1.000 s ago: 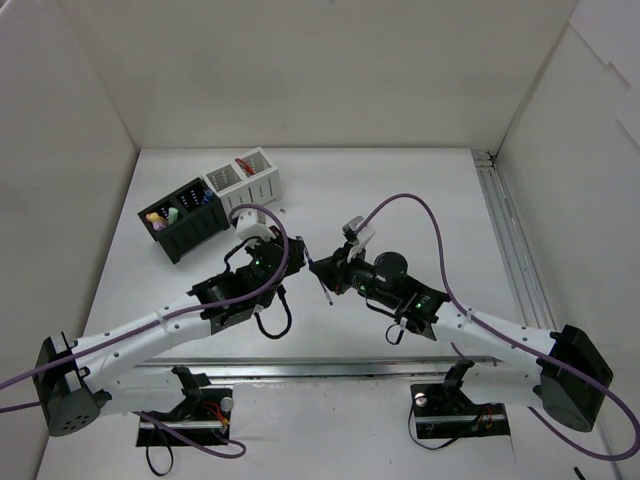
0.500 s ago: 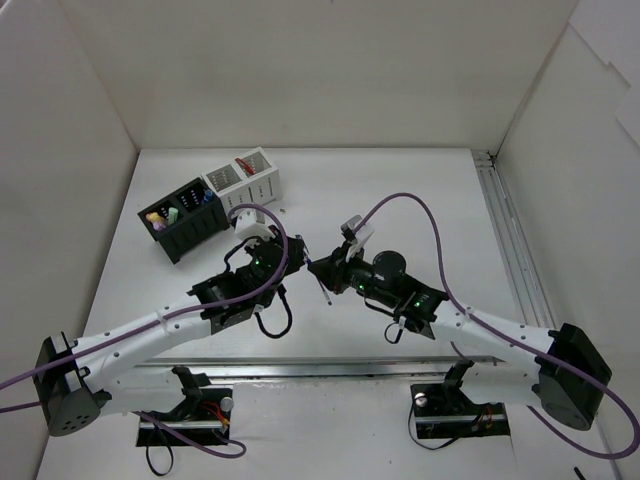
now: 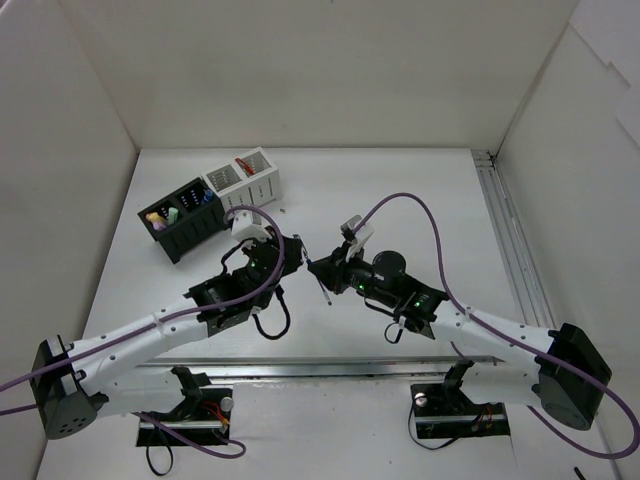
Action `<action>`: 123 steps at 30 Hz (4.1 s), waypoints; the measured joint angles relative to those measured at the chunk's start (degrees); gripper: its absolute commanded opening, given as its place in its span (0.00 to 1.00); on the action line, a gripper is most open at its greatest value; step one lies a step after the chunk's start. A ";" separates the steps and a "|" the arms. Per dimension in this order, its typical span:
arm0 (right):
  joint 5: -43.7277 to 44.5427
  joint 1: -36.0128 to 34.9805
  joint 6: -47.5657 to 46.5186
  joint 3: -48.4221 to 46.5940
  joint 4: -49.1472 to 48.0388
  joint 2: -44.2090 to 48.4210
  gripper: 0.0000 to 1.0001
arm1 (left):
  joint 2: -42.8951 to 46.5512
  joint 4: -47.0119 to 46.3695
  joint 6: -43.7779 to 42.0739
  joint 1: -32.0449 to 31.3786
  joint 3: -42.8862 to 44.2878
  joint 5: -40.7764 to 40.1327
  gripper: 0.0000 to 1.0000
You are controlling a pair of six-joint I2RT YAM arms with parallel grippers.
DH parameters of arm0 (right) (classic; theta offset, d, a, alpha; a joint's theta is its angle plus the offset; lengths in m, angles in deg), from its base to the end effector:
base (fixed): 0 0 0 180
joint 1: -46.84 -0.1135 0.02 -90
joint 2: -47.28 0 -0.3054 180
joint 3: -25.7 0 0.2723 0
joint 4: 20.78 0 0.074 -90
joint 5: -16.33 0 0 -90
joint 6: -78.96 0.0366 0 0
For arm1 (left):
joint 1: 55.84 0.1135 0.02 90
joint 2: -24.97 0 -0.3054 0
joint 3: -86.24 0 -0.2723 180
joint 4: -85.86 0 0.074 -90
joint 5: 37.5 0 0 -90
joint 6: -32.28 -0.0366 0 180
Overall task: Sort the stationery into containers
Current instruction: Close the pen cap on the pen.
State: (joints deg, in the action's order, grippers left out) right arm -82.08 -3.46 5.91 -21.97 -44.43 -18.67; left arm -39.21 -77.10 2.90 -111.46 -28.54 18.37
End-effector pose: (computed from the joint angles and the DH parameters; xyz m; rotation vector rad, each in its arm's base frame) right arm 0.1644 0.2064 0.3173 -0.5701 1.4629 1.0477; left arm 0.1635 -0.2026 0.3646 -0.5066 1.8237 -0.8810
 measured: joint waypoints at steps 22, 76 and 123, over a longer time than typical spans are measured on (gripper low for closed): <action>-0.72 0.00 -0.04 -0.87 0.61 -0.11 0.00 | 0.70 -2.82 0.00 0.00 -1.09 0.72 0.00; 3.56 -0.85 -0.20 -0.87 1.05 2.10 0.00 | 3.32 -14.40 -3.58 0.00 -6.91 1.31 0.00; 9.05 -1.55 -4.00 -0.59 3.17 3.54 0.00 | 1.01 -12.02 -7.37 0.04 -5.18 9.73 0.00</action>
State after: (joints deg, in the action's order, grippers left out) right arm -73.03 -5.01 1.92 -22.56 -41.26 -15.13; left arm -38.21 -89.12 -4.47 -111.41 -33.72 28.10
